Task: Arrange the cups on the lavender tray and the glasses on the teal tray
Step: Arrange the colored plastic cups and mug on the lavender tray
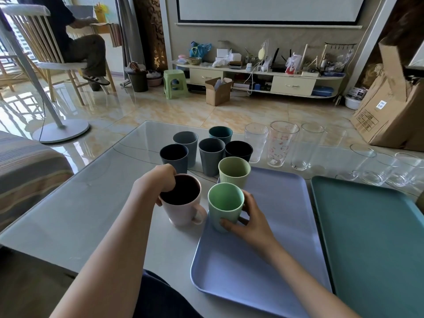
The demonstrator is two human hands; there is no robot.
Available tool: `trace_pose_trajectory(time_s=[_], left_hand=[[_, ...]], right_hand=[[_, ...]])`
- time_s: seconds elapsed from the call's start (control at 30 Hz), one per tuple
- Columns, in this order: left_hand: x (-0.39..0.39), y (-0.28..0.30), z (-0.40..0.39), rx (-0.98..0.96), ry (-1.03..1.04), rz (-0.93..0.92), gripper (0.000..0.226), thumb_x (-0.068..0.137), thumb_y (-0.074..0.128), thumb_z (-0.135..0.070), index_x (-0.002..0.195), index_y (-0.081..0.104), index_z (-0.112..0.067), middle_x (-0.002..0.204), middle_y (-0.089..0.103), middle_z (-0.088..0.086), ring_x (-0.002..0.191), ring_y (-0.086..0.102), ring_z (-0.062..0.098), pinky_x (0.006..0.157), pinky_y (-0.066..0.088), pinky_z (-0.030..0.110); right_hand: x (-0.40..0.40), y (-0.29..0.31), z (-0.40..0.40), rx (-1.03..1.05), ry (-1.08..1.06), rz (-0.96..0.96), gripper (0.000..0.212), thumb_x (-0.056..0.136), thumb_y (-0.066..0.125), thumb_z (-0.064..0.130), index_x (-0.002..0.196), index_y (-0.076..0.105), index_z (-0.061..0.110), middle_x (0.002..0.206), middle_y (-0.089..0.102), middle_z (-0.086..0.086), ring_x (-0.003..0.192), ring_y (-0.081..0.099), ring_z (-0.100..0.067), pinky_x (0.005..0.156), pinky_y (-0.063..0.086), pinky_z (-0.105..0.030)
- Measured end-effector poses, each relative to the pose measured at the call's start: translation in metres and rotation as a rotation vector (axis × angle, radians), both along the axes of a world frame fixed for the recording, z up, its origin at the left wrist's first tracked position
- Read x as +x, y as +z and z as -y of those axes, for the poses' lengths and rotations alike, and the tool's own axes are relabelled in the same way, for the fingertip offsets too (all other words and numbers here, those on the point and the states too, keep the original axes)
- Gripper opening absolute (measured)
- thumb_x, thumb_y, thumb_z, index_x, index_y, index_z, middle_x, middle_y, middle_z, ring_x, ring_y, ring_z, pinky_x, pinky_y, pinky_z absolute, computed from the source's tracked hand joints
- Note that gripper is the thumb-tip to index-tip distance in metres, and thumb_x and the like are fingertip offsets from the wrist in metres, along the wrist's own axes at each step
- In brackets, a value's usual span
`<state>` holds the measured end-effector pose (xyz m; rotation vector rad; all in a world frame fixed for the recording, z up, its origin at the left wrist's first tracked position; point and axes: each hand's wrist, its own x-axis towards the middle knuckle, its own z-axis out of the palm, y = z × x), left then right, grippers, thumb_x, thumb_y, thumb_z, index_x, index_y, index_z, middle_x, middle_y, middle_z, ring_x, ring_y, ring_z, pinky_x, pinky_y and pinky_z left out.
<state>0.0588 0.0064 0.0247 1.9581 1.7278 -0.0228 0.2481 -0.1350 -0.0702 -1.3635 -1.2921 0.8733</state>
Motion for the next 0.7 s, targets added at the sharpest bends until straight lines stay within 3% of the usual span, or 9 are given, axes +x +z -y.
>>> trace_pose_trajectory(time_s=[0.1, 0.17, 0.3, 0.4, 0.47, 0.6, 0.7], left_hand=[[-0.001, 0.004, -0.004, -0.007, 0.004, 0.036, 0.021, 0.091, 0.048, -0.014, 0.107, 0.059, -0.008, 0.105, 0.056, 0.019, 0.085, 0.063, 0.040, 0.054, 0.059, 0.042], [-0.002, 0.007, -0.013, 0.094, 0.017, 0.084, 0.025, 0.092, 0.050, -0.027, 0.100, 0.063, -0.008, 0.100, 0.061, 0.017, 0.088, 0.063, 0.036, 0.062, 0.059, 0.042], [0.001, 0.002, -0.038, 0.427, 0.104, 0.144, 0.029, 0.087, 0.048, -0.011, 0.112, 0.062, -0.015, 0.113, 0.060, 0.017, 0.102, 0.057, 0.037, 0.088, 0.051, 0.044], [0.005, -0.011, -0.050, 0.458, 0.034, 0.071, 0.047, 0.084, 0.048, -0.002, 0.125, 0.056, -0.023, 0.127, 0.050, 0.015, 0.117, 0.045, 0.038, 0.097, 0.043, 0.047], [0.005, -0.025, -0.056, 0.393, -0.005, 0.016, 0.046, 0.082, 0.050, -0.005, 0.123, 0.058, -0.024, 0.125, 0.053, 0.014, 0.116, 0.046, 0.038, 0.097, 0.043, 0.048], [-0.002, -0.030, -0.056, 0.401, 0.004, 0.105, 0.018, 0.080, 0.061, -0.009, 0.098, 0.064, -0.008, 0.102, 0.064, 0.022, 0.095, 0.057, 0.038, 0.081, 0.049, 0.042], [-0.003, -0.003, -0.050, 0.483, -0.033, 0.181, 0.021, 0.083, 0.059, -0.004, 0.104, 0.064, -0.002, 0.104, 0.065, 0.021, 0.096, 0.059, 0.037, 0.075, 0.043, 0.036]], right_hand=[[0.001, 0.003, 0.005, 0.026, -0.008, -0.019, 0.071, 0.065, 0.070, 0.050, 0.128, 0.042, 0.034, 0.125, 0.054, 0.019, 0.112, 0.052, 0.005, 0.093, 0.046, -0.017], [0.004, 0.011, 0.005, 0.072, -0.084, -0.004, 0.058, 0.070, 0.054, 0.058, 0.124, 0.043, 0.039, 0.123, 0.053, 0.015, 0.107, 0.053, 0.003, 0.089, 0.044, -0.014], [0.011, 0.039, -0.012, 0.186, -0.197, 0.071, 0.035, 0.075, 0.042, 0.054, 0.110, 0.045, 0.047, 0.109, 0.055, 0.006, 0.091, 0.053, -0.003, 0.075, 0.041, -0.006], [0.011, 0.054, -0.025, 0.212, -0.162, 0.097, 0.030, 0.076, 0.041, 0.053, 0.105, 0.046, 0.046, 0.104, 0.055, 0.009, 0.088, 0.052, -0.001, 0.074, 0.042, -0.007], [0.009, 0.056, -0.029, 0.214, -0.136, 0.117, 0.031, 0.077, 0.042, 0.052, 0.106, 0.047, 0.042, 0.103, 0.055, 0.010, 0.087, 0.053, -0.001, 0.072, 0.042, -0.007], [0.003, 0.051, -0.034, 0.219, -0.125, 0.107, 0.028, 0.084, 0.048, 0.036, 0.110, 0.052, 0.027, 0.099, 0.056, 0.008, 0.083, 0.052, 0.003, 0.071, 0.041, -0.007], [0.001, 0.049, -0.035, 0.217, -0.145, 0.096, 0.026, 0.085, 0.049, 0.034, 0.109, 0.053, 0.027, 0.101, 0.058, 0.007, 0.090, 0.055, -0.001, 0.078, 0.043, -0.011]])
